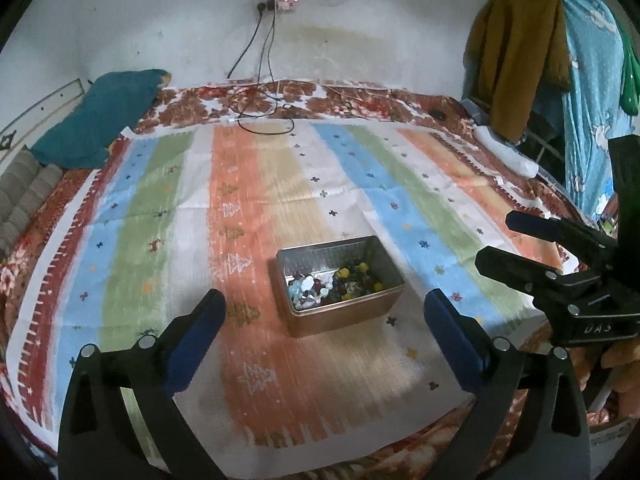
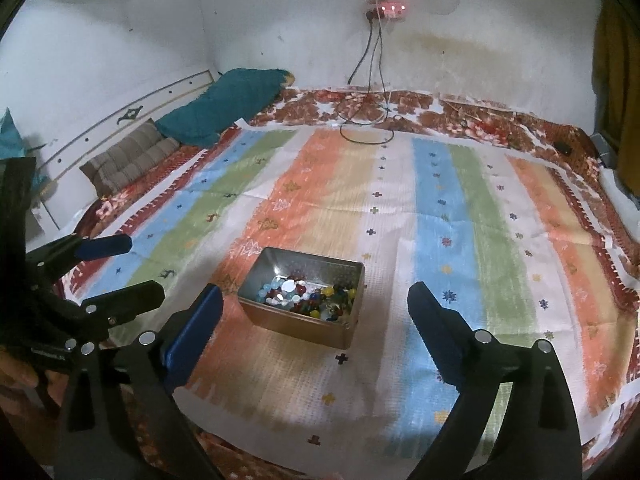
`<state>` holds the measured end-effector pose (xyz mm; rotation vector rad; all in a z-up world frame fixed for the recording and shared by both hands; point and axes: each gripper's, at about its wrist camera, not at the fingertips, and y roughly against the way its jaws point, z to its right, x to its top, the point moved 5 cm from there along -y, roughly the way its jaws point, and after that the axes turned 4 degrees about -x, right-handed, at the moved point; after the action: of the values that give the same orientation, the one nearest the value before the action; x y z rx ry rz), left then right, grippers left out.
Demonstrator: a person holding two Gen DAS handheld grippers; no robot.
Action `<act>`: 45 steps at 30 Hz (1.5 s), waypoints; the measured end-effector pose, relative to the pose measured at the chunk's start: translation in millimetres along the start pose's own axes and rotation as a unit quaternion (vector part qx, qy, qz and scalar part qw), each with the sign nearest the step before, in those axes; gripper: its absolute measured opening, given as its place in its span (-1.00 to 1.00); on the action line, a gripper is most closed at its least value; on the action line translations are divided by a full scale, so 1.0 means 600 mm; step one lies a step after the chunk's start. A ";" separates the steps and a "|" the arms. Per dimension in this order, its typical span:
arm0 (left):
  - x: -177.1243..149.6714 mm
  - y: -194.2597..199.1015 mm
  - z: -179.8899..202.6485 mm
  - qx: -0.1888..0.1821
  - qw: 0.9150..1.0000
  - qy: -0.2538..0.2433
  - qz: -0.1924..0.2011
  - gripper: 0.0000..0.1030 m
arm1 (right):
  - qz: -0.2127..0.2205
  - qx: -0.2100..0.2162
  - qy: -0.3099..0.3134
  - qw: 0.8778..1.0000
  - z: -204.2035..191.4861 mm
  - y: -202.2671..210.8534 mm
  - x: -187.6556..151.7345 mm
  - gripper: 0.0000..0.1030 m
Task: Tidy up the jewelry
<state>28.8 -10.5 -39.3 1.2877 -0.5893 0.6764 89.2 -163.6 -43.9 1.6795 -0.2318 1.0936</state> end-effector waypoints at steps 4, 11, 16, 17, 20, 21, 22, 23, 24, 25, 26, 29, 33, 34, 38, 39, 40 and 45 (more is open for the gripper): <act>0.003 0.010 -0.001 0.009 1.000 -0.002 0.018 0.89 | 0.010 -0.002 0.002 1.000 -0.002 0.007 0.000 0.87; 0.005 0.017 0.004 0.020 0.999 -0.007 0.030 0.89 | 0.010 -0.003 0.007 1.000 -0.001 0.009 -0.001 0.87; 0.005 0.018 0.009 0.026 0.999 -0.013 0.032 0.89 | 0.012 -0.002 0.004 1.000 -0.002 0.011 -0.001 0.87; 0.005 0.019 0.009 0.027 0.999 -0.014 0.033 0.89 | 0.011 -0.002 0.005 1.000 -0.001 0.009 0.000 0.87; 0.004 0.020 0.011 0.028 0.999 -0.018 0.035 0.89 | 0.012 -0.003 0.005 1.000 -0.003 0.010 0.000 0.87; 0.004 0.021 0.012 0.029 0.999 -0.019 0.036 0.89 | 0.012 -0.003 0.005 1.000 -0.002 0.010 0.000 0.87; 0.004 0.022 0.012 0.031 0.999 -0.020 0.037 0.89 | 0.012 -0.002 0.004 1.000 -0.002 0.010 0.000 0.88; 0.003 0.022 0.012 0.032 0.999 -0.020 0.037 0.89 | 0.012 -0.001 0.004 1.000 -0.003 0.010 0.000 0.89; 0.003 0.022 0.011 0.032 0.999 -0.019 0.038 0.89 | 0.012 -0.001 0.003 1.000 -0.002 0.010 0.000 0.89; 0.003 0.022 0.011 0.032 0.999 -0.019 0.037 0.89 | 0.014 0.000 0.000 1.000 -0.002 0.011 0.000 0.89; 0.003 0.023 0.011 0.033 0.999 -0.018 0.038 0.89 | 0.015 -0.002 -0.001 1.000 -0.003 0.011 0.000 0.89; 0.003 0.024 0.011 0.035 0.998 -0.017 0.039 0.89 | 0.017 0.000 -0.002 1.000 -0.008 0.012 0.002 0.89; 0.004 0.025 0.011 0.035 0.998 -0.017 0.042 0.89 | 0.021 0.002 -0.003 1.000 -0.009 0.015 0.003 0.89; 0.004 0.026 0.011 0.033 0.998 -0.017 0.044 0.89 | 0.022 0.002 -0.003 1.000 -0.007 0.017 0.003 0.89; 0.004 0.027 0.008 0.032 0.998 -0.019 0.046 0.89 | 0.024 0.004 -0.006 1.000 -0.005 0.021 0.002 0.89; 0.004 0.027 0.008 0.032 0.998 -0.019 0.046 0.89 | 0.024 0.004 -0.005 1.000 -0.004 0.021 0.002 0.89; 0.004 0.028 0.008 0.032 0.998 -0.021 0.047 0.89 | 0.024 0.004 -0.005 1.000 -0.004 0.021 0.002 0.89; 0.007 0.028 0.008 0.033 0.998 -0.028 0.050 0.89 | 0.025 0.005 -0.006 1.000 -0.006 0.024 0.004 0.89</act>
<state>19.1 -12.3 -24.3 1.3495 -0.6866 0.7499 79.8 -165.9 -32.8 1.6978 -0.2781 1.1231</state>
